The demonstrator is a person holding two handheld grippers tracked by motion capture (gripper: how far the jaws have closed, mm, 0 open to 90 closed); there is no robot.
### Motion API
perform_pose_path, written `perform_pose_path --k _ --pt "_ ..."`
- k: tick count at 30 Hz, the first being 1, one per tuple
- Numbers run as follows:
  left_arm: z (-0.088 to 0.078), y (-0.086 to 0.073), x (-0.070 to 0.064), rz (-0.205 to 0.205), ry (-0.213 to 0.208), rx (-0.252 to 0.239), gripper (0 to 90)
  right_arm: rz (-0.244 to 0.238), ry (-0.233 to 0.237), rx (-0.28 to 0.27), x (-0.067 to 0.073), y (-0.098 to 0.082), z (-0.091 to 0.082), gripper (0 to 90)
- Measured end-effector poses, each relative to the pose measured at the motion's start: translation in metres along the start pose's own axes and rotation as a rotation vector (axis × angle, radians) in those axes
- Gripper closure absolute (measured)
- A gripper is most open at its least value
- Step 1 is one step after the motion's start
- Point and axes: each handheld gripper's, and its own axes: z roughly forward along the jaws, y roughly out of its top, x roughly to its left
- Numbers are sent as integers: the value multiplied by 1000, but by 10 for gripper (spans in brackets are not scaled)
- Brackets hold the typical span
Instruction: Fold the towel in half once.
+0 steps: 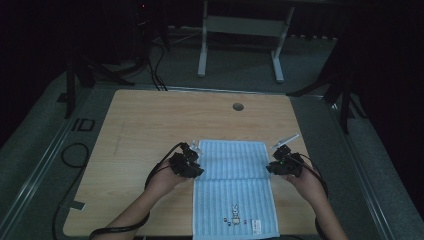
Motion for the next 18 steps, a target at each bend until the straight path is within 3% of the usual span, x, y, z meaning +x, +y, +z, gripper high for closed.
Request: perform_pose_path --k 3,8,11,18 --pt "11 3 0 9 -3 29 712 -8 2 15 0 6 10 769" --pt "26 5 5 10 -7 84 713 -11 4 95 0 11 35 768" --pt "27 6 9 1 -8 79 715 -23 -11 134 1 14 49 769" --pt "23 2 21 -16 -2 76 718 -37 -15 145 7 26 55 767"
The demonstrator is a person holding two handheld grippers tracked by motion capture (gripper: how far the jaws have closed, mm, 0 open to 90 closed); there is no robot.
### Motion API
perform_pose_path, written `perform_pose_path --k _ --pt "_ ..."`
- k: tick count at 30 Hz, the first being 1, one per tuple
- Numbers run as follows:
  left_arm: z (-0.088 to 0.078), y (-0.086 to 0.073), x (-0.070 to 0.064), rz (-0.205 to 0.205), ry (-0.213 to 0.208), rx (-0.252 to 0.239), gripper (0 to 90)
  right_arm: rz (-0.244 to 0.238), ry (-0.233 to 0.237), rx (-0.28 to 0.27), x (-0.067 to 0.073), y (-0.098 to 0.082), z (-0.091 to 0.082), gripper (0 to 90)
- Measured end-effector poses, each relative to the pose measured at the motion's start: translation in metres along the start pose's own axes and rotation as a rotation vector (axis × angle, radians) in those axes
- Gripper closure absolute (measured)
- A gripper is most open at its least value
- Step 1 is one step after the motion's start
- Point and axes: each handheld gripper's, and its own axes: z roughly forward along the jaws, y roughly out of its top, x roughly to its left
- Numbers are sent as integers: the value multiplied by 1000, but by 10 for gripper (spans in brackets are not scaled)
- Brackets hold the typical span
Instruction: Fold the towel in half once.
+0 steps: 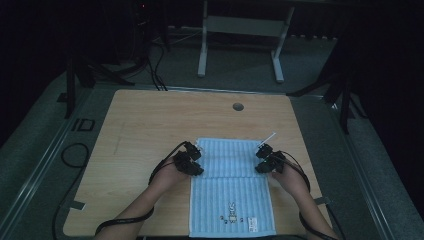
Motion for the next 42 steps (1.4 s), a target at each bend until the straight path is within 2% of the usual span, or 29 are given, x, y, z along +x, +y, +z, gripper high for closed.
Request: perform_pose_path --k 4,8,14,20,25,27,32,34,36,37,38,39,42 --pt "-3 -3 7 -7 4 8 722 -12 9 11 2 9 2 764" --pt "-6 -6 13 -6 29 15 722 -23 10 20 5 19 5 763" --pt "-11 -11 26 -36 33 18 721 -56 3 24 14 32 9 759" --pt "-15 -17 31 -43 54 23 721 -92 -8 39 24 44 12 752" --pt "-17 -21 35 -61 44 13 721 -82 11 37 24 49 13 747" --pt "-17 -21 35 -61 40 18 721 -86 16 32 24 49 12 718" --pt "-25 -17 34 -48 43 1 711 -73 30 -3 15 47 -3 661" --pt "-31 -13 37 -48 44 -4 701 -76 16 -9 9 48 -11 609" --pt "-31 -13 37 -48 44 -4 697 -79 6 -9 6 50 -14 609" --pt "-39 -5 44 -53 38 -15 656 -121 2 -13 0 53 -21 548" --pt "-41 -2 46 -60 43 -19 633 -127 8 -23 -3 55 -24 532" --pt "-42 0 49 -68 54 -18 591 -121 8 -32 -6 56 -27 531" --pt "-44 6 56 -90 72 -38 558 -79 -17 -57 -17 61 -32 527"
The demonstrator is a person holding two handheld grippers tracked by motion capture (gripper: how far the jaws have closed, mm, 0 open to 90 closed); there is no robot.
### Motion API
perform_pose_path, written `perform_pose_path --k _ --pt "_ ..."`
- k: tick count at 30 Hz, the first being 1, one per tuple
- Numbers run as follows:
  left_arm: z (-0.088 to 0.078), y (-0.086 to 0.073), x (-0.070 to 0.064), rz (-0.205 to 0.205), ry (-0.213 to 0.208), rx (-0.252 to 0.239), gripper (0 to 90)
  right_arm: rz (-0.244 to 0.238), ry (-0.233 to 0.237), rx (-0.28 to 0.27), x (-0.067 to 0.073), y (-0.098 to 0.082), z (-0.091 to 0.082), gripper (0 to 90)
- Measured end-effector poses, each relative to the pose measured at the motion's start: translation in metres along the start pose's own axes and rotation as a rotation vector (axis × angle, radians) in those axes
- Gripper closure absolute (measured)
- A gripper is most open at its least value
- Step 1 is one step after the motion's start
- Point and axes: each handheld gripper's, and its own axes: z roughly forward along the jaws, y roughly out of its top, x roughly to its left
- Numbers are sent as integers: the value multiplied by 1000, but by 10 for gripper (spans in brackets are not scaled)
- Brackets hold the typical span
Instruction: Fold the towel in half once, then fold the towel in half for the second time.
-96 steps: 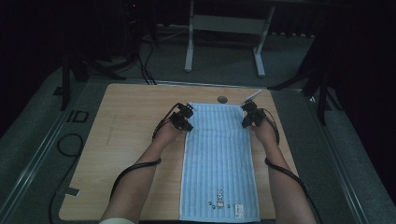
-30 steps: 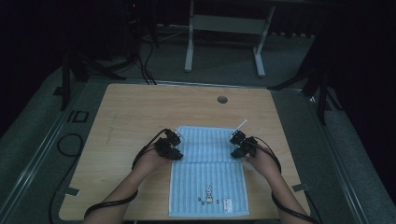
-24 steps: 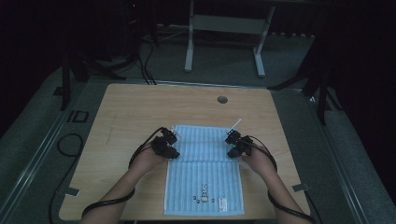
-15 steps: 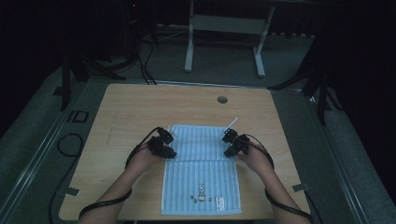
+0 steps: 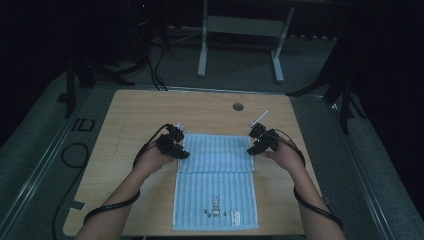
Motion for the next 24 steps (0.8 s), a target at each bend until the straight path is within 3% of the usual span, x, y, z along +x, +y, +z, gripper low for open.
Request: perform_pose_path --k 1,5,9,18,21,24 --pt "1 2 3 -10 12 -3 513 22 2 -10 -4 2 0 529" --pt "11 10 14 -42 54 9 474 116 -6 -8 -18 10 6 527" --pt "22 18 26 -79 67 7 475 181 -31 44 -29 21 20 525" --pt "43 31 42 -125 79 -12 483 265 -33 67 -43 26 52 501" --pt "51 33 47 -113 85 16 529 276 -43 57 -45 25 59 504" --pt "54 32 54 -157 79 -2 529 285 -30 51 -46 26 66 527"
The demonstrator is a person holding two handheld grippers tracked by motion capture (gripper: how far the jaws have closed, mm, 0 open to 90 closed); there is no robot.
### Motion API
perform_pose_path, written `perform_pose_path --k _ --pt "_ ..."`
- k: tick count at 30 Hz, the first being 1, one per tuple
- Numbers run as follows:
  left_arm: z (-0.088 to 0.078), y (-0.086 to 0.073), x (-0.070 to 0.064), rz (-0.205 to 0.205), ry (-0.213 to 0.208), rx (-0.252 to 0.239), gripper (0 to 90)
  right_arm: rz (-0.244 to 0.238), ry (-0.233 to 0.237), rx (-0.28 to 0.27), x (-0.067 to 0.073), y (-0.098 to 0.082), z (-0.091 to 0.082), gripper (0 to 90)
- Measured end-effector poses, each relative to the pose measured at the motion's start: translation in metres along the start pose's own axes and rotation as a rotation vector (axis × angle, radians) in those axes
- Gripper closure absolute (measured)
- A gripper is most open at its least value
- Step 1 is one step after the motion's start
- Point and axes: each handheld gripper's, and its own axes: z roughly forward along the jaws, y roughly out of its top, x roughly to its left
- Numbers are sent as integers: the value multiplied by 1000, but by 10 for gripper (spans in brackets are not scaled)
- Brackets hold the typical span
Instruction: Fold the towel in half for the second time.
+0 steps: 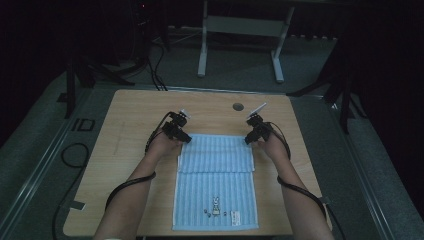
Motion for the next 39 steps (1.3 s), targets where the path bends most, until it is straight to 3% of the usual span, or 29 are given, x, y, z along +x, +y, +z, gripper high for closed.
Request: perform_pose_path --k 6,10,13,14,15,18,19,22,24,28,29,30,32,34,35,37,38,39 --pt "6 4 3 -24 -37 -14 529 -19 17 14 5 7 5 581" --pt "9 7 -1 -11 -24 -18 535 -28 26 28 6 10 5 671" --pt "9 7 -5 13 -18 -18 605 -41 29 26 8 9 4 773" --pt "9 7 -6 18 -26 -16 752 -66 28 27 12 10 4 826" --pt "9 8 -7 30 -32 -9 808 -80 12 25 14 10 4 834" --pt "5 8 -11 43 -40 -30 831 -91 8 13 16 10 0 837" --pt "-3 10 -12 42 -58 -66 835 -101 4 -11 17 11 -7 838" --pt "-16 12 -14 61 -57 -90 840 -106 4 -34 16 11 -17 838" --pt "-32 14 -15 73 -67 -121 840 -116 -5 -71 17 13 -35 837" --pt "-65 18 -18 98 -68 -176 840 -131 -15 -110 19 14 -52 837" --pt "-82 19 -18 101 -78 -208 840 -148 -20 -151 22 14 -65 837" --pt "-82 19 -18 101 -78 -208 840 -148 -20 -151 22 14 -65 837" --pt "-101 19 -20 112 -76 -232 839 -172 -39 -210 26 13 -89 837" --pt "-117 20 -21 122 -63 -261 840 -171 -42 -224 27 14 -95 837" --pt "-125 20 -21 129 -64 -269 839 -190 -50 -260 30 13 -112 837" --pt "-147 19 -23 143 -57 -300 839 -203 -53 -287 33 12 -125 837" --pt "-147 19 -23 143 -57 -300 839 -203 -53 -287 33 12 -125 837" --pt "-153 17 -25 143 -57 -318 839 -223 -67 -318 38 9 -139 836"
